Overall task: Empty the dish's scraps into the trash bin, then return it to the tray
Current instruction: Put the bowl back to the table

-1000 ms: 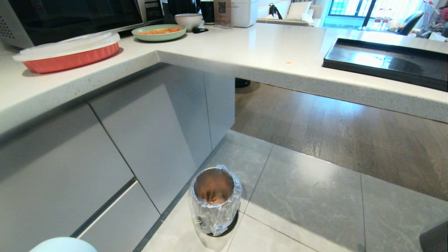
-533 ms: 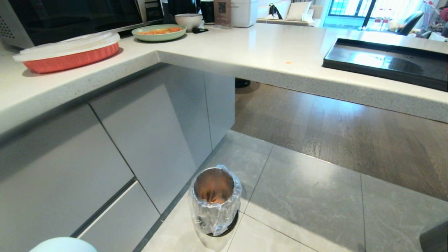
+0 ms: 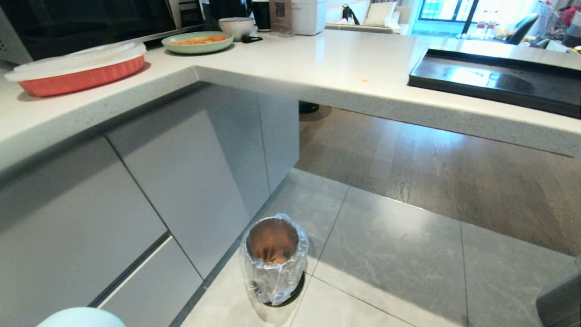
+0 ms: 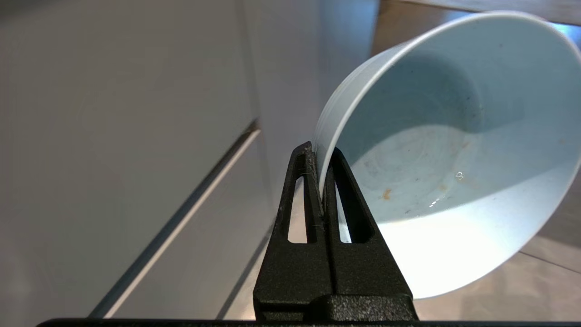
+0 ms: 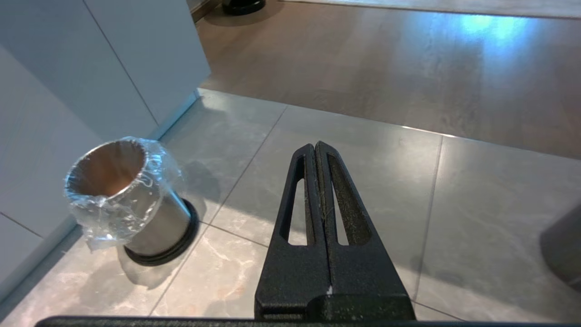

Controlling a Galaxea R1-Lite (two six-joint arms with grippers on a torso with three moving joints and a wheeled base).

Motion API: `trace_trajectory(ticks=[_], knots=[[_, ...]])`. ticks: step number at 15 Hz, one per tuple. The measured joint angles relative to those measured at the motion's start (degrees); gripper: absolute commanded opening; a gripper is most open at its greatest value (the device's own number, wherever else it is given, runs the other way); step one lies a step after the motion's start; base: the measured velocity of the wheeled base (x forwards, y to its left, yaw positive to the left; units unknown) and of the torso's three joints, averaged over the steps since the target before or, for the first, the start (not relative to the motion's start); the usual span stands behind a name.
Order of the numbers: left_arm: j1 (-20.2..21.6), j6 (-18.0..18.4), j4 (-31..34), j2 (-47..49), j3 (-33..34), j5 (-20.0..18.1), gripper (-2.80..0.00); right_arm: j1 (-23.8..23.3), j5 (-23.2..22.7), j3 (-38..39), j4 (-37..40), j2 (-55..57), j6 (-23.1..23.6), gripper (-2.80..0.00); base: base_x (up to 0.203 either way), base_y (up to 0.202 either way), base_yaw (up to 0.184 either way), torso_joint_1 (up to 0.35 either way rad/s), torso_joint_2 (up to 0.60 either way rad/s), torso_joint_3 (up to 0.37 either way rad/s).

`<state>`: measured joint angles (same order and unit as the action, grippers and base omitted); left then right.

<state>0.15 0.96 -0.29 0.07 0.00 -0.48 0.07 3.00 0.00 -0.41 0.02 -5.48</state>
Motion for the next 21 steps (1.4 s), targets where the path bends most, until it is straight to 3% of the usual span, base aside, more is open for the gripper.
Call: trace_trajectory(ticks=[8, 21], knots=[[0.0, 0.0, -0.1, 0.0, 0.0, -0.1, -2.8, 0.0, 0.1, 0.0, 0.0, 0.0, 0.0, -2.8, 0.0, 0.005, -0.16, 0.002, 0.0, 0.002], [0.0, 0.0, -0.1, 0.0, 0.0, -0.1, -2.8, 0.0, 0.1, 0.0, 0.0, 0.0, 0.0, -2.8, 0.0, 0.0, 0.0, 0.0, 0.0, 0.0]])
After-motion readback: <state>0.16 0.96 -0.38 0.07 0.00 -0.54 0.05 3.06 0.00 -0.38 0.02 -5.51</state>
